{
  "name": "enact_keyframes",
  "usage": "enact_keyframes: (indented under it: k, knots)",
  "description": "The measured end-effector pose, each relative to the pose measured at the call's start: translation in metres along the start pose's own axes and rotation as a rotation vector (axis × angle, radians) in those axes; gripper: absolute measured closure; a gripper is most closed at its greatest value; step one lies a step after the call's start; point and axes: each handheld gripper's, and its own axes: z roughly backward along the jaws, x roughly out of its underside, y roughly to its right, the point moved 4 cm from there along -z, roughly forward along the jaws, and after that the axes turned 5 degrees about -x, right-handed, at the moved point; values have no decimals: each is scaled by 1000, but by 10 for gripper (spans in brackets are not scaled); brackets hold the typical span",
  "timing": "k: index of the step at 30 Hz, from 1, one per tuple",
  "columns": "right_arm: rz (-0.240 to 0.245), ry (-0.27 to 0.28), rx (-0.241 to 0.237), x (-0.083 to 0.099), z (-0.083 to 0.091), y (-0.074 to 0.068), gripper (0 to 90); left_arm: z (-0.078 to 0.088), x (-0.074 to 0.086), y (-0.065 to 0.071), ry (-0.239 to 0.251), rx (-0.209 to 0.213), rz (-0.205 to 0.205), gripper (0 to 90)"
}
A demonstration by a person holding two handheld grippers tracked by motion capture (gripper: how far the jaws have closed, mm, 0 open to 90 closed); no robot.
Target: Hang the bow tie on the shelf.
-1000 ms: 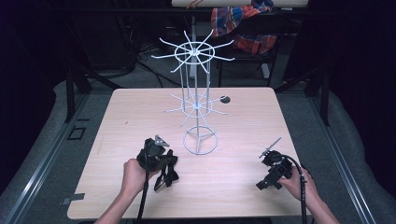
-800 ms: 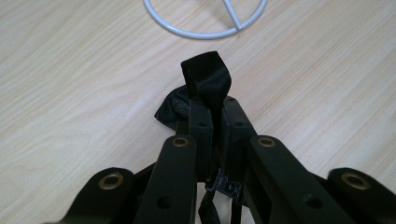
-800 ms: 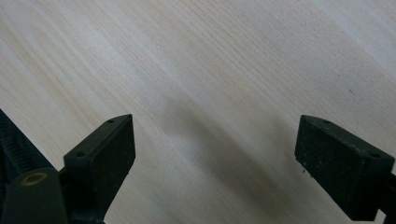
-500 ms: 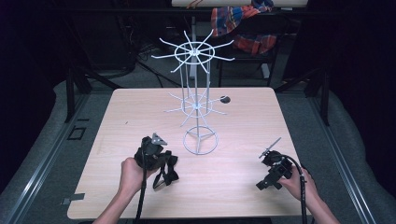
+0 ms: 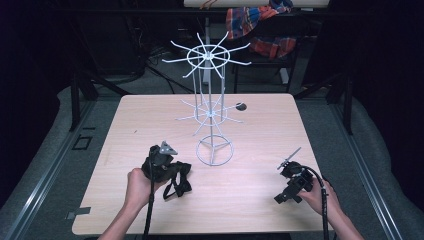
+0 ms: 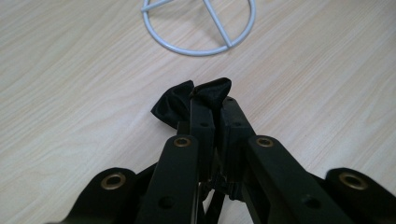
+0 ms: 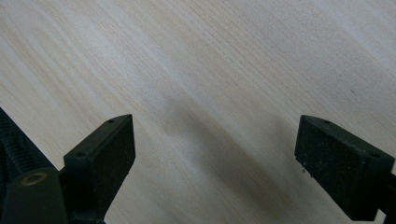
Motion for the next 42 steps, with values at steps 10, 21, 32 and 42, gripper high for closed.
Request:
enact_keyframes:
  k: [10,21,32,42]
  knots:
    - [-15,14,-4,0,-1,-1,121,7,-1,-10,19,-8,29,863]
    - [-14,13,-5,0,-1,-1,121,10,0,-21,30,-23,51,862]
    - [-13,21,-6,0,0,-2,121,17,-4,-38,61,-44,96,864]
    - [-11,-7,9,2,3,0,119,24,-14,-55,118,-58,142,865]
